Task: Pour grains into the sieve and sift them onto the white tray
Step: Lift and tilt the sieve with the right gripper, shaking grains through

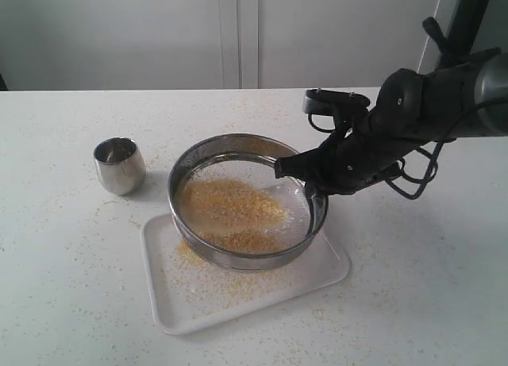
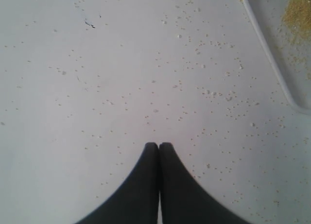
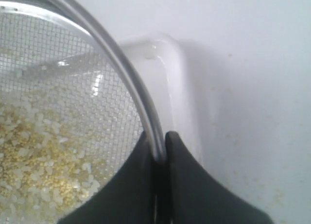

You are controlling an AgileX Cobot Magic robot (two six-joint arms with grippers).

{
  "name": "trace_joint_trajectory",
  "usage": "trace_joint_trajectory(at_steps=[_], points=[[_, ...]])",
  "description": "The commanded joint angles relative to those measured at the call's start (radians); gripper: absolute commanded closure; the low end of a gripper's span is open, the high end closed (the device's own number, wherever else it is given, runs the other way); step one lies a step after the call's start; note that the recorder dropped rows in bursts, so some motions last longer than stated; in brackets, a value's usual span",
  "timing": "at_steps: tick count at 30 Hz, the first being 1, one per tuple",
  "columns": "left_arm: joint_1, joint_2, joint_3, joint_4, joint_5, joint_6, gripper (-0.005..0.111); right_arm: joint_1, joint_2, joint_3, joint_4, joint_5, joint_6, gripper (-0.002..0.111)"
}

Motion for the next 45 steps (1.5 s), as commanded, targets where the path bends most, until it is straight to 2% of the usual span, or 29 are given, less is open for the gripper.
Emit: trace_joint_trajectory(at_steps=[1,3,6,8,11,13,14,16,18,21,24,25,28,30,33,35,36,39,41,45], points=[[0.002,-0.009,0.005,-0.008,0.007,0.0,0.107,-0.008,-0.026,-0.01,-0.228,-0.015,0.228,0.108],[0.002,-0.009,0.005,-0.008,0.007,0.0,0.107,0.001,-0.026,-0.011,-0.228,-0.012,0.293,0.108],[0.002,-0.009,0.005,-0.008,0.007,0.0,0.107,0.059,-0.026,-0.011,-0.246,0.038,0.222,0.108],[0.002,-0.009,0.005,-0.008,0.007,0.0,0.107,0.08,-0.026,-0.011,-0.341,0.047,0.223,0.108],[0.002,-0.009,0.005,-0.008,0.007,0.0,0.107,0.048,-0.026,-0.011,-0.524,0.015,0.456,0.108],[0.002,-0.009,0.005,-0.008,0.007,0.0,0.107,0.029,-0.026,-0.013,-0.509,0.006,0.553,0.108],[0.002,-0.009,0.005,-0.008,0.007,0.0,0.107,0.036,-0.026,-0.013,-0.475,0.017,0.53,0.108],[0.002,-0.009,0.005,-0.008,0.007,0.0,0.107,0.091,-0.026,-0.013,-0.376,0.059,0.355,0.108],[0.002,-0.009,0.005,-0.008,0.007,0.0,0.107,0.13,-0.026,-0.013,-0.363,0.078,0.257,0.108],[0.002,-0.009,0.005,-0.008,0.007,0.0,0.107,0.087,-0.024,-0.013,-0.427,0.024,0.383,0.108],[0.002,-0.009,0.005,-0.008,0.007,0.0,0.107,0.024,-0.023,-0.013,-0.387,0.008,0.469,0.108],[0.002,-0.009,0.005,-0.008,0.007,0.0,0.107,0.024,-0.023,-0.013,-0.345,0.026,0.443,0.108],[0.002,-0.009,0.005,-0.008,0.007,0.0,0.107,0.083,-0.025,-0.013,-0.22,0.093,0.189,0.108],[0.002,-0.009,0.005,-0.008,0.007,0.0,0.107,0.099,-0.027,-0.011,-0.238,0.086,0.129,0.108],[0.002,-0.009,0.005,-0.008,0.007,0.0,0.107,0.043,-0.023,-0.011,-0.334,0.027,0.252,0.108],[0.002,-0.009,0.005,-0.008,0.007,0.0,0.107,0.004,-0.016,-0.011,-0.316,0.02,0.33,0.108],[0.002,-0.009,0.005,-0.008,0.007,0.0,0.107,0.004,-0.016,-0.011,-0.291,0.033,0.331,0.108],[0.002,-0.009,0.005,-0.008,0.007,0.0,0.107,0.054,-0.016,-0.011,-0.185,0.088,0.168,0.108],[0.002,-0.009,0.005,-0.008,0.007,0.0,0.107,0.088,-0.016,-0.011,-0.186,0.099,0.08,0.108],[0.002,-0.009,0.005,-0.008,0.007,0.0,0.107,0.023,-0.016,-0.011,-0.271,0.032,0.252,0.108]])
